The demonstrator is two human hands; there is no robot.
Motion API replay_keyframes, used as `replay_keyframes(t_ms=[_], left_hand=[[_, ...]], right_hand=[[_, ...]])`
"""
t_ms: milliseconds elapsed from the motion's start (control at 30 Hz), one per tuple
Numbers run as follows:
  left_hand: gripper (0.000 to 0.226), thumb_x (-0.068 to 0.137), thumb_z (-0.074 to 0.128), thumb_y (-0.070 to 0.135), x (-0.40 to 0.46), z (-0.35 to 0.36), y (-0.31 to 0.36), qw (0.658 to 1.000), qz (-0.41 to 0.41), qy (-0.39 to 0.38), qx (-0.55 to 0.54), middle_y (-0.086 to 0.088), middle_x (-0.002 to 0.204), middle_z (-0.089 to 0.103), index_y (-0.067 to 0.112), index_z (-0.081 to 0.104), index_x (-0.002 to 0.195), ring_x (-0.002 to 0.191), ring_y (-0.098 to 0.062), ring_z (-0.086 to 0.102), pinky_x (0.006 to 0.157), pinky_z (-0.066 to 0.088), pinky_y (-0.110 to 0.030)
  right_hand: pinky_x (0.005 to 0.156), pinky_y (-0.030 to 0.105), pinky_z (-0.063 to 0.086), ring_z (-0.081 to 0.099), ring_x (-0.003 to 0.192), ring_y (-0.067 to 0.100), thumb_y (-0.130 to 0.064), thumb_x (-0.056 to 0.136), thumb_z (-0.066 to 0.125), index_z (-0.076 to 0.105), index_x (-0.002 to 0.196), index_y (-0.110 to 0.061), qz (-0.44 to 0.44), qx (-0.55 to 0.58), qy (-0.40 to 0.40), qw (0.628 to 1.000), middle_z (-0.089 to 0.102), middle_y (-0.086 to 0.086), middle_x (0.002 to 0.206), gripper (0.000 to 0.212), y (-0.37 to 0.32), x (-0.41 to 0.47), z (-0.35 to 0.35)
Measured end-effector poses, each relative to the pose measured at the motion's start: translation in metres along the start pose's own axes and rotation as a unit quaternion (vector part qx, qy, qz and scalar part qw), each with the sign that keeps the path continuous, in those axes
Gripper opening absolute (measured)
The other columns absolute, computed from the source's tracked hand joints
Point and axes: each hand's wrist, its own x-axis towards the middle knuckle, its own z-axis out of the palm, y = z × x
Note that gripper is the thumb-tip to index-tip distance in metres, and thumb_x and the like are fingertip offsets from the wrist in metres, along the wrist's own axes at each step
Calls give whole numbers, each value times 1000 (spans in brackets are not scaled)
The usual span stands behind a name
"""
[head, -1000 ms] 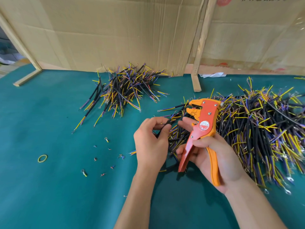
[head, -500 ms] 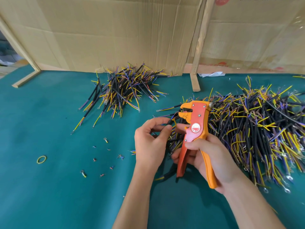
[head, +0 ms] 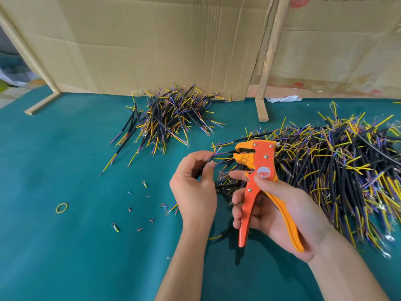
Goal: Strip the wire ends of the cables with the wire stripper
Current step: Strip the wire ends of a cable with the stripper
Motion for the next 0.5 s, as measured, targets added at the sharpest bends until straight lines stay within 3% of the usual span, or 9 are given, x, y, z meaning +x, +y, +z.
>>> replay_keyframes(t_ms=[300,500], left_hand=[[22,84,70,-7,-1,0,2,1000,0,-27,-3,5,81,74,15,75,84,81,-11,71,77,54,-23],[28,82,69,-9,-1,1,2,999,6,-45,4,7,82,75,19,75,81,82,-9,71,78,53,-20]], right_hand=[[71,51,55,62,74,38,-16,80,79,66,123,2,18,-33,-23,999,62,26,89,49,2,-1,-3],[68,50,55,60,71,37,-18,78,83,67,116,4,25,-34,-26,999,59,23,85,47,0,-3,-1]])
